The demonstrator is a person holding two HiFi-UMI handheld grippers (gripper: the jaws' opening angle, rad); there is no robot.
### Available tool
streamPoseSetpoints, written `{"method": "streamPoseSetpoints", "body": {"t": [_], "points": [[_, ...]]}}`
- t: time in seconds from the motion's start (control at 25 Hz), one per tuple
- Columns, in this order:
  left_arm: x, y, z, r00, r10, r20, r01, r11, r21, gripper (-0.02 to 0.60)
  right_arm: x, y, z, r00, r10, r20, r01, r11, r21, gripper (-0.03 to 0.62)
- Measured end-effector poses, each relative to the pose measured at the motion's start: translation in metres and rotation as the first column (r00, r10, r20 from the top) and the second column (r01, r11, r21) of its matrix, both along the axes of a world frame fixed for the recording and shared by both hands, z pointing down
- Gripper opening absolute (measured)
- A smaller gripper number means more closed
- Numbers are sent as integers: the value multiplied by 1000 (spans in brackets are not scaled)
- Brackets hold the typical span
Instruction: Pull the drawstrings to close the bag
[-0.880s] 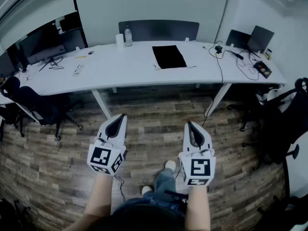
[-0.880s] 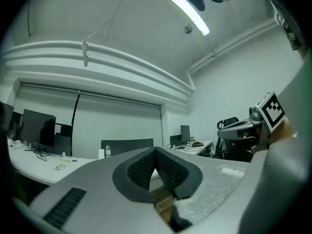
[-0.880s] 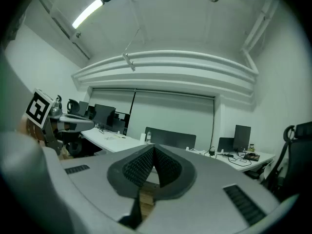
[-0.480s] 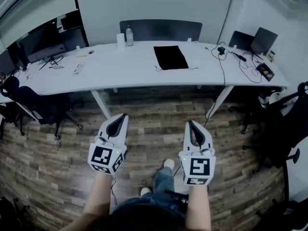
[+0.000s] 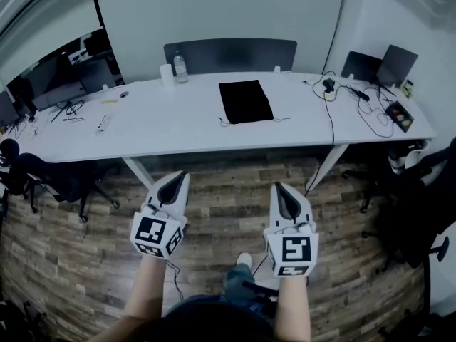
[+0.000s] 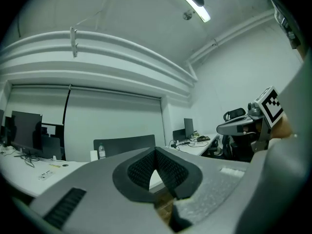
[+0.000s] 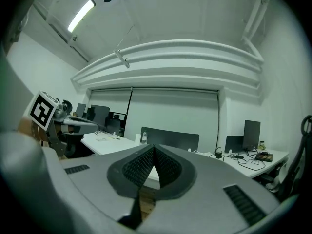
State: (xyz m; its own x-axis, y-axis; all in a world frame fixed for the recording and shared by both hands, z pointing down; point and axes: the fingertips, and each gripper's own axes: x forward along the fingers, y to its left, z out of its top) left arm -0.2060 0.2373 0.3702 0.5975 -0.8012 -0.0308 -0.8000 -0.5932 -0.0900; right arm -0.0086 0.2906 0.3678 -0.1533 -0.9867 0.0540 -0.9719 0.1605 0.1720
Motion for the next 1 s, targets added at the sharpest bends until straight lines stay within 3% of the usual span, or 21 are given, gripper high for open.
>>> {"method": "streamPoseSetpoints", "body": {"t": [0.52,1.0], "points": [[101,-133,-10,999,-43,8,43,999,6,-2,110,-137,-12,999,-41,25,41,999,12,-6],[121,-217,16,996,-78,32,79,995,-63,-3,154,-215,13,998,-53,24,54,997,-49,-6]]}}
